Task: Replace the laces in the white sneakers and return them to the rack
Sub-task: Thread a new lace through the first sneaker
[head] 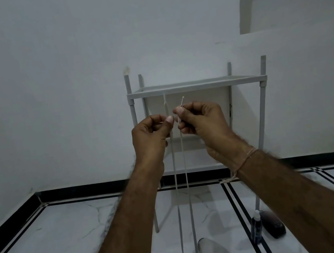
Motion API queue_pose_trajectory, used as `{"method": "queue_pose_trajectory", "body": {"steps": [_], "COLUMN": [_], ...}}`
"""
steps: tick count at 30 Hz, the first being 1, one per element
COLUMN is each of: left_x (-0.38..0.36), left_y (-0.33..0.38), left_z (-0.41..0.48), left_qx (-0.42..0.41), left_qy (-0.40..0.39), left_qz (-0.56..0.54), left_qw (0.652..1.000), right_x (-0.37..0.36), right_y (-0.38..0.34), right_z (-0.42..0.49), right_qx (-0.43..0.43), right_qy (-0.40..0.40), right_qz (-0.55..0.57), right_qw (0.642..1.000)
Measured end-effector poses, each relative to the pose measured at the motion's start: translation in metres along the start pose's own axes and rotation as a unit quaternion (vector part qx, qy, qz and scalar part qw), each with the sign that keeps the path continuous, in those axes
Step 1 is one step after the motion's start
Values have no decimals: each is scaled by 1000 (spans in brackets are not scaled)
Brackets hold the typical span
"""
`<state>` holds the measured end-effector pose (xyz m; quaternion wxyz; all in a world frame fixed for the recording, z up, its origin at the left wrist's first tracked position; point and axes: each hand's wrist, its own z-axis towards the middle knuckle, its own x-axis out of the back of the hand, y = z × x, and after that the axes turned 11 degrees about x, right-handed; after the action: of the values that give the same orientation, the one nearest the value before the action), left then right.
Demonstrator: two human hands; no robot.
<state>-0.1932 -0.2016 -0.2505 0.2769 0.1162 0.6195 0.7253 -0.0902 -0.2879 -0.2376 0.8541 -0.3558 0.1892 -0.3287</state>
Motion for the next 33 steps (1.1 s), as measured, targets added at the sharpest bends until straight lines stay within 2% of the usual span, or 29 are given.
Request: {"method": "queue_pose_trajectory", "body": {"steps": [11, 15, 18, 20, 22, 24, 26, 28, 31, 33], "left_x": [2, 7, 10, 10, 10, 14, 22, 33, 49, 52], "left_y": [-8, -29, -49, -60, -65, -72, -85, -113, -169, -193], "left_z": [1, -5, -8, -5, 3, 14, 18, 11, -23, -46], "left_qx": [17, 85, 138, 156, 148, 137, 144, 201, 305, 335], "left_qy": [-30, -79, -85, -66, -22, 24, 40, -18, -225, -271], "left_qz": [12, -2, -20, -81, -126, -143, -116, -49, -60, -59], "left_qw": [999, 993, 987, 982, 981, 980, 982, 978, 923, 900], "right_x": [-3, -5, -6, -5, -4, -3, -3, -4, 2, 10], "right_y": [8, 26, 37, 50, 64, 80, 91, 101, 114, 124], "right_z": [-2, -19, -36, -54, -75, -100, -121, -131, -127, -122], "right_qx": [-11, -23, -38, -71, -145, -213, -230, -234, -233, -240], "right_qy": [-22, -27, -34, -57, -100, -161, -196, -176, -127, -108], "right_qz": [-9, -56, -63, -43, -18, -16, -2, 31, 42, 31], "right_qw": [1000, 998, 997, 995, 984, 964, 953, 956, 963, 964]}}
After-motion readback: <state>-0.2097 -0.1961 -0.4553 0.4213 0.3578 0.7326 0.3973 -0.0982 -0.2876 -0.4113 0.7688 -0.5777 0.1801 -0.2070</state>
